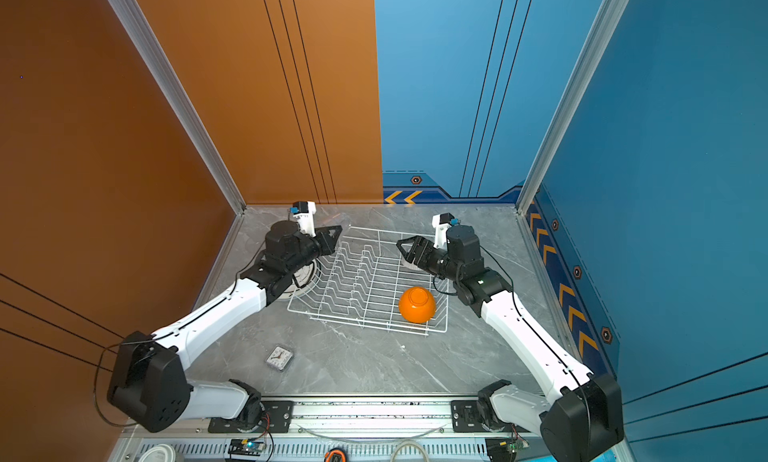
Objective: Unload the mixed dishes from the dish rack
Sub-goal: 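Carry the cup with the left gripper toward the plates while right withdraws, then lower the clear cup with the left gripper onto the table beside the other cups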
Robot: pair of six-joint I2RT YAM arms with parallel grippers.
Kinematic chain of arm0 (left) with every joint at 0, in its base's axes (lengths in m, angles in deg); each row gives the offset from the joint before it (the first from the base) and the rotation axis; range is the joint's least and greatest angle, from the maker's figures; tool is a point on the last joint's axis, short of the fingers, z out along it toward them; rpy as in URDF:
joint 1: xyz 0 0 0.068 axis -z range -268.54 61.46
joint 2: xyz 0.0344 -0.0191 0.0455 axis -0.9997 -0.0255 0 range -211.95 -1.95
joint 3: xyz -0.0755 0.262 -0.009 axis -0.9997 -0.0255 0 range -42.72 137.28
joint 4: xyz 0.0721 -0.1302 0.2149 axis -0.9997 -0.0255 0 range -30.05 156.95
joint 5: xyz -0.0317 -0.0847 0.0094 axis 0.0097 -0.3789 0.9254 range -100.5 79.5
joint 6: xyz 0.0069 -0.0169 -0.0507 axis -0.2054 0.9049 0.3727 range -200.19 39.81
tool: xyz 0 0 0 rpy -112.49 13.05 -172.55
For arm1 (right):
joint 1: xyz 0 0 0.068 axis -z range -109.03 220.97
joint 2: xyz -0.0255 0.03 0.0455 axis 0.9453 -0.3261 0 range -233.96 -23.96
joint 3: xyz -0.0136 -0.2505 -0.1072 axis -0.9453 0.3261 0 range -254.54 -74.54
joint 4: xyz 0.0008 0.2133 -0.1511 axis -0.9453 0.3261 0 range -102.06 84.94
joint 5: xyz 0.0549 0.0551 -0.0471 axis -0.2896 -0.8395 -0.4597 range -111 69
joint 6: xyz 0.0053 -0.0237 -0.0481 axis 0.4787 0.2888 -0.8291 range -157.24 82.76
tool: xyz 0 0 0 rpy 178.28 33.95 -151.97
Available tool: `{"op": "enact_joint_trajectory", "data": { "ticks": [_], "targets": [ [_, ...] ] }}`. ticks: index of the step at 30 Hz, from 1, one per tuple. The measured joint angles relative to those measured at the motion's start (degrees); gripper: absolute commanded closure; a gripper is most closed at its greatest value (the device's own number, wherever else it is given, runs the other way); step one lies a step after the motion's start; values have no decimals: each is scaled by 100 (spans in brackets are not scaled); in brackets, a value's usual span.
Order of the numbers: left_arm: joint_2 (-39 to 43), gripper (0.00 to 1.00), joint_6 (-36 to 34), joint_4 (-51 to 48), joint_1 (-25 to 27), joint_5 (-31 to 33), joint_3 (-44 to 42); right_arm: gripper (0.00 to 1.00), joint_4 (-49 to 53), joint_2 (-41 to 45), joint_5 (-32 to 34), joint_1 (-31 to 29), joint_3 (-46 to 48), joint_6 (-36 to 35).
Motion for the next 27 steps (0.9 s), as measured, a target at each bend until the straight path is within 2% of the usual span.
{"op": "enact_joint_trajectory", "data": {
  "ticks": [5, 13, 27],
  "targets": [
    [129, 100, -197, -1005, -503, 680, 468, 30, 203, 0, 114, 57, 214, -129],
    [-267, 100, -376, -2138, -1143, 1058, 929, 30, 315, 0, 149, 157, 402, -262],
    [-1749, 100, -680, -3193, -1209, 916, 1908, 30, 378, 2, 120, 372, 470, -367]
  ]
}}
